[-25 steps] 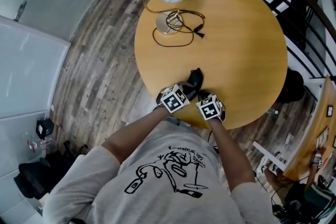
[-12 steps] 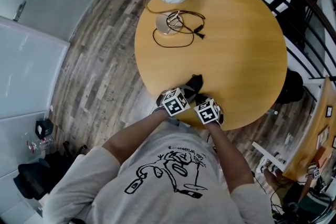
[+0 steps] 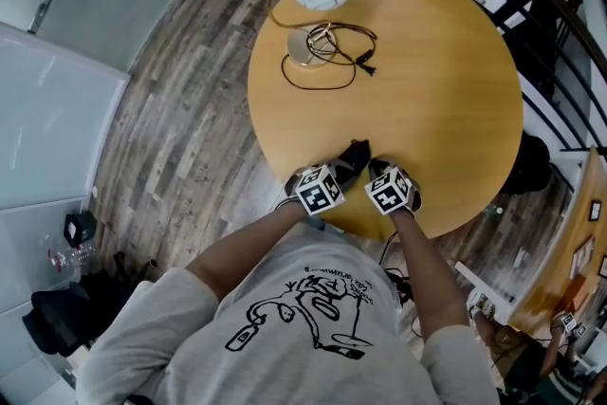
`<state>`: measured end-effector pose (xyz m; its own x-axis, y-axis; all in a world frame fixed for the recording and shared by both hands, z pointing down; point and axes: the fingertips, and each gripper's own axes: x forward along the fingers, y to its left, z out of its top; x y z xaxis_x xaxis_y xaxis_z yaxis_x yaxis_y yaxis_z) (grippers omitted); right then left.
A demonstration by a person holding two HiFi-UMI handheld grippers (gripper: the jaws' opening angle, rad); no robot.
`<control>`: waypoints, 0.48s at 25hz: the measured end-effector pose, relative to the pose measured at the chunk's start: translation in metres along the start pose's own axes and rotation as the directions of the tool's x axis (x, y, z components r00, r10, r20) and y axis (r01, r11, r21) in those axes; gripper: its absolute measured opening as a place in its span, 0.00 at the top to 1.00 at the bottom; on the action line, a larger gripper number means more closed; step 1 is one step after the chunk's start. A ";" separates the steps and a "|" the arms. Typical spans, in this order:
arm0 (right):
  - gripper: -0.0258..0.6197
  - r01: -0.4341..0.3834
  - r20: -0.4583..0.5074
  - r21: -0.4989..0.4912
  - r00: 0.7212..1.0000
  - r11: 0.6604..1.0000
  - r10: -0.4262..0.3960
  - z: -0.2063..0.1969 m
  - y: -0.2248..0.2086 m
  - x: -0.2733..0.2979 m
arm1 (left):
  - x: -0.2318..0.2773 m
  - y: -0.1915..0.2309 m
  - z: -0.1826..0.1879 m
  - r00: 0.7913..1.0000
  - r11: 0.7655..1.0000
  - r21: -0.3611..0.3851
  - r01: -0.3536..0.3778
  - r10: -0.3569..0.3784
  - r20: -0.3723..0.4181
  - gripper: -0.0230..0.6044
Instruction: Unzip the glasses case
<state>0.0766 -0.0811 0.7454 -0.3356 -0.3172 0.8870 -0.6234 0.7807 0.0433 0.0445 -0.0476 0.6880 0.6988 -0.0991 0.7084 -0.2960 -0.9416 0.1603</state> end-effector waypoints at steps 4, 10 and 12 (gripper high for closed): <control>0.92 0.011 -0.010 -0.107 1.000 0.994 -0.012 0.007 -0.012 0.003 | -0.001 -0.001 0.001 1.000 1.000 -0.001 0.006 -0.006 -0.002 0.95; 0.92 0.024 -0.027 -0.357 0.999 0.934 -0.036 0.017 -0.021 0.007 | -0.002 -0.004 0.001 1.000 1.000 0.010 -0.002 0.002 -0.004 0.95; 0.92 0.031 -0.030 -0.463 0.998 0.886 -0.051 0.021 -0.024 0.009 | -0.001 -0.004 0.001 1.000 1.000 0.010 0.003 -0.003 -0.005 0.95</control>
<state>0.0735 -0.1137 0.7429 -0.2821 -0.3405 0.8969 -0.2354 0.9309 0.2793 0.0453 -0.0444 0.6856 0.6965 -0.0951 0.7112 -0.2876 -0.9451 0.1553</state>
